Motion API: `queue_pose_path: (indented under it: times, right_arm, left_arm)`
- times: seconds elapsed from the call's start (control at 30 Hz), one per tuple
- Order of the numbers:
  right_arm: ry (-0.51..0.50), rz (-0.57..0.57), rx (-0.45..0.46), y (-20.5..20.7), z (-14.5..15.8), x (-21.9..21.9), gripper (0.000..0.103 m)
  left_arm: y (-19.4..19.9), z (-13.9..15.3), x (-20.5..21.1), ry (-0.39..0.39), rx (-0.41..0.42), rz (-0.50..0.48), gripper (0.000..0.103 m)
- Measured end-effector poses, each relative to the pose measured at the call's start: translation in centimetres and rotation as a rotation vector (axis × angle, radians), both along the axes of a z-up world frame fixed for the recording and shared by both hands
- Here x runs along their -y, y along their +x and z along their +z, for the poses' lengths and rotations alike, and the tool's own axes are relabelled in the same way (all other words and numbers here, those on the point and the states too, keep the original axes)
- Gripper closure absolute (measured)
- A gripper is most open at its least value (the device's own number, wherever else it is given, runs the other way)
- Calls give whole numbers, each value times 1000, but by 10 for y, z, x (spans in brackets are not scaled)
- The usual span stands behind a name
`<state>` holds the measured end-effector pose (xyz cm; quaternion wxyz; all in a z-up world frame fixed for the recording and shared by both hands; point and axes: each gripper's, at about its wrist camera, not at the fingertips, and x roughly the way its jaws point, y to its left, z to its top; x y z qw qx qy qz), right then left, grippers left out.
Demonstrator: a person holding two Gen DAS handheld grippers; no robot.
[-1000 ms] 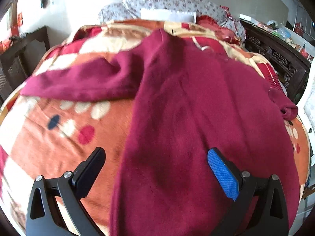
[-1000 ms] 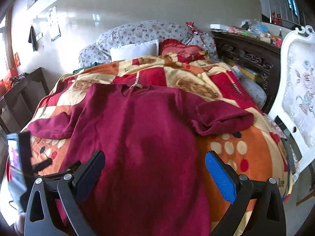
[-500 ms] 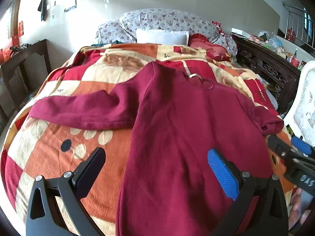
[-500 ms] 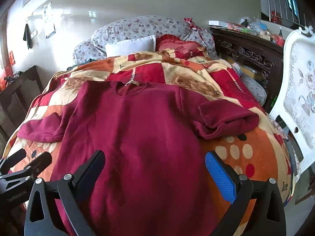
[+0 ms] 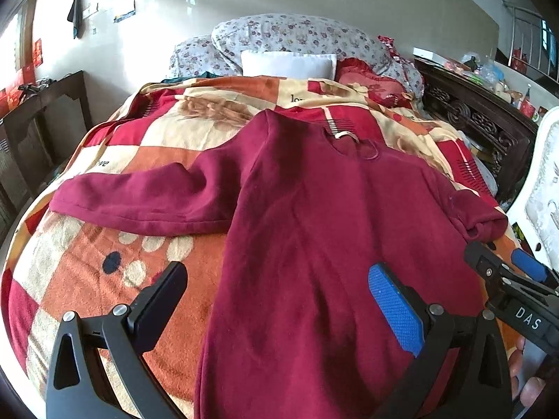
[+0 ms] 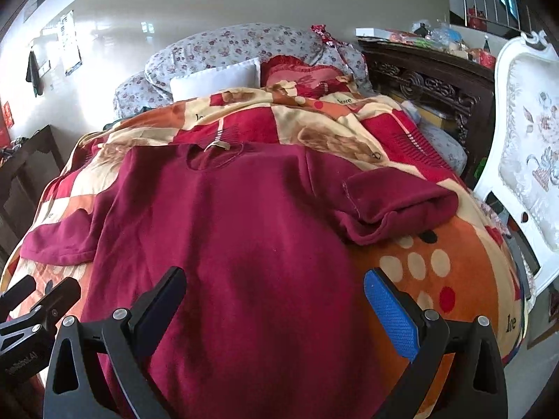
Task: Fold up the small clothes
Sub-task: 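Position both grippers open above the maroon sweatshirt body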
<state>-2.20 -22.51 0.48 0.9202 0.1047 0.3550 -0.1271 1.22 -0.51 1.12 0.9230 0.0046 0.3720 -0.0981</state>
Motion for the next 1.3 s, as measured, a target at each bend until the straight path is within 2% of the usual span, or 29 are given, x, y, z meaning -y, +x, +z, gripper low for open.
queue_pose_path:
  times: [0.43, 0.9, 1.17, 1.3]
  right_arm:
    - [-11, -3, -10, 5, 0, -3, 0]
    - [-32, 57, -41, 25, -9, -24, 0]
    - [-28, 134, -58, 48, -9, -51, 0]
    - [-44, 234, -57, 68, -8, -80, 0]
  left_arm:
    - [3, -2, 2, 1, 11, 5, 0]
    - [17, -7, -15, 22, 3, 45, 0]
    - [30, -15, -38, 21, -15, 82, 0]
    - [41, -20, -63, 0, -38, 121, 0]
